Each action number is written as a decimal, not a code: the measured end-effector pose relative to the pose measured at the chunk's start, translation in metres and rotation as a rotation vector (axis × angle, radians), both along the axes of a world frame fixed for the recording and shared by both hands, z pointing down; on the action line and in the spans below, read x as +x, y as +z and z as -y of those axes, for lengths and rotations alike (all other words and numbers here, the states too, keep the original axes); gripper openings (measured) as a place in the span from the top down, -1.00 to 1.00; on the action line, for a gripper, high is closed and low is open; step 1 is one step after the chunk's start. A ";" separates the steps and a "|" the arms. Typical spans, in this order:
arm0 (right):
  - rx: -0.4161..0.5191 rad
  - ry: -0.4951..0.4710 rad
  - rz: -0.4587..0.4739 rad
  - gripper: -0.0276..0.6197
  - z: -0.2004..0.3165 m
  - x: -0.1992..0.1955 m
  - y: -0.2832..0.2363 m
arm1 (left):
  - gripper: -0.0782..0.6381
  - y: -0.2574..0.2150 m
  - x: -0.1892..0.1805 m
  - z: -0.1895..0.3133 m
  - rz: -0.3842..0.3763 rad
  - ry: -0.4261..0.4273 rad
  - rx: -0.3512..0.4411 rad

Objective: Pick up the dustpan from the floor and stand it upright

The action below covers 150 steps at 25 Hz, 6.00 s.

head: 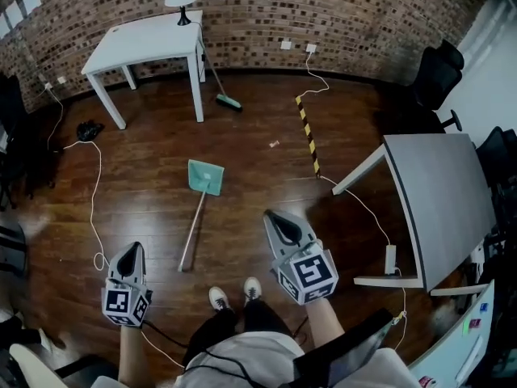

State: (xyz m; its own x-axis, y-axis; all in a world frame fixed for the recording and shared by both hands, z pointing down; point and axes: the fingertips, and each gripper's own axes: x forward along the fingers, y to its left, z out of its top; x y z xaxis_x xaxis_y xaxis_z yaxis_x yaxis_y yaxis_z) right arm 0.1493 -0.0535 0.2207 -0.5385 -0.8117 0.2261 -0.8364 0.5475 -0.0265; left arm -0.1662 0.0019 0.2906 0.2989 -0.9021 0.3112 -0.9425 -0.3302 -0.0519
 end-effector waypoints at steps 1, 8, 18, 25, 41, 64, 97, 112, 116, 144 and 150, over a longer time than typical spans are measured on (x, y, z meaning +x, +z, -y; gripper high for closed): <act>-0.010 0.001 -0.013 0.95 0.001 -0.002 0.006 | 0.80 0.011 -0.009 -0.001 0.002 -0.005 -0.017; -0.083 -0.013 0.006 0.95 0.016 -0.033 0.057 | 0.69 0.126 -0.056 0.009 -0.003 -0.036 -0.179; -0.261 -0.141 0.023 0.95 0.046 -0.107 0.194 | 0.34 0.289 -0.076 0.007 0.078 -0.008 -0.384; -0.380 -0.191 -0.051 0.95 0.062 -0.136 0.338 | 0.28 0.440 -0.087 -0.003 0.066 -0.025 -0.549; -0.450 -0.068 -0.099 0.95 0.024 -0.090 0.557 | 0.05 0.795 -0.095 -0.061 0.125 0.101 -0.799; -0.473 0.052 -0.098 0.95 -0.012 -0.028 0.590 | 0.40 0.886 -0.093 -0.064 0.379 0.059 -0.771; -0.378 0.098 0.022 0.95 0.084 -0.014 0.293 | 0.41 0.524 0.045 0.090 0.151 0.014 -0.606; -0.330 0.181 0.068 0.95 0.143 0.020 0.248 | 0.40 0.425 0.082 0.206 0.054 -0.047 -0.605; -0.316 0.209 0.085 0.95 0.160 0.031 0.238 | 0.40 0.407 0.091 0.250 0.051 -0.060 -0.660; -0.256 0.308 0.123 0.95 0.206 0.119 0.200 | 0.38 0.358 0.087 0.480 -0.072 -0.174 -1.008; -0.268 0.310 0.120 0.95 0.208 0.134 0.210 | 0.37 0.356 0.087 0.505 -0.061 -0.189 -1.008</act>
